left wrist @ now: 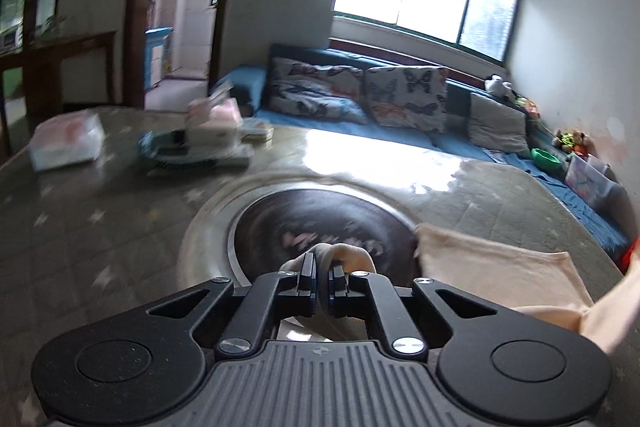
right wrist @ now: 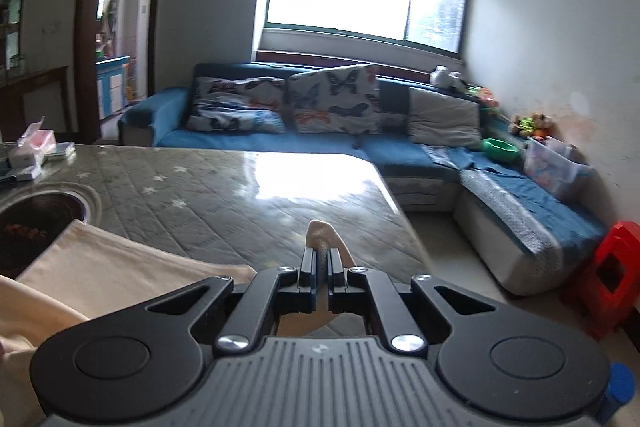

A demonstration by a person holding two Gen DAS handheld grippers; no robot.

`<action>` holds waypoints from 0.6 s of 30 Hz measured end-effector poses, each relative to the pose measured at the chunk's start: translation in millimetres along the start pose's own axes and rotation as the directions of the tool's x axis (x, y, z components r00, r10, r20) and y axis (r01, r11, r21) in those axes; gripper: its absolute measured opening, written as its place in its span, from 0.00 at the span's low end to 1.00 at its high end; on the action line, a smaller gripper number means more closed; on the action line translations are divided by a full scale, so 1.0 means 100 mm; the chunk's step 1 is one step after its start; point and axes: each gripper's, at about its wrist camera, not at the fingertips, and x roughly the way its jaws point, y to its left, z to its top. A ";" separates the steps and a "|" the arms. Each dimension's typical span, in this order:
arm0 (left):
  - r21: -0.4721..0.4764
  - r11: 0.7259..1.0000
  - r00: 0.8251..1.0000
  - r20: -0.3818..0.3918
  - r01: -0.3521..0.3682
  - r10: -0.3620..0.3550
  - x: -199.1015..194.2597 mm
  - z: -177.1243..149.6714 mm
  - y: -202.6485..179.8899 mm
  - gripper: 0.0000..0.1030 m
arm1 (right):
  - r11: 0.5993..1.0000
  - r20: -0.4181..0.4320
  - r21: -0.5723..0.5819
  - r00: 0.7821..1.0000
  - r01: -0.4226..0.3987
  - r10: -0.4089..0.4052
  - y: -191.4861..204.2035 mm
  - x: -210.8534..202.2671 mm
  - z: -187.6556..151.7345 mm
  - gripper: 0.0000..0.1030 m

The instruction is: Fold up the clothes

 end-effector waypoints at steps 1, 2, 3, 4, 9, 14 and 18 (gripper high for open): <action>-0.005 1.000 1.000 -0.008 -0.006 0.006 -0.02 -0.04 0.03 0.06 | 1.000 0.000 0.006 1.000 0.015 -0.015 -0.06 -0.06 -0.05 0.04; -0.008 1.000 1.000 -0.017 -0.013 0.013 -0.03 -0.08 0.06 0.06 | 0.999 -0.002 0.014 1.000 0.031 -0.031 -0.11 -0.11 -0.10 0.04; -0.010 1.000 0.999 -0.026 -0.020 0.019 -0.04 -0.11 0.08 0.06 | 0.999 -0.008 0.024 0.999 0.047 -0.047 -0.16 -0.15 -0.15 0.04; -0.013 1.000 0.999 -0.035 -0.027 0.026 -0.05 -0.15 0.11 0.06 | 0.997 -0.018 0.039 0.998 0.064 -0.064 -0.23 -0.19 -0.22 0.04; -0.034 0.997 0.993 -0.095 -0.075 0.072 0.00 -0.31 0.28 0.06 | 0.984 -0.100 0.114 0.987 0.140 -0.128 -0.53 -0.21 -0.53 0.04; -0.029 0.994 0.989 -0.108 -0.103 0.100 -0.05 -0.37 0.34 0.06 | 0.974 -0.179 0.120 0.969 0.193 -0.170 -0.66 -0.14 -0.83 0.03; -0.008 0.994 0.985 -0.133 -0.112 0.110 -0.06 -0.42 0.34 0.06 | 0.965 -0.200 0.140 0.961 0.221 -0.191 -0.72 -0.23 -0.97 0.03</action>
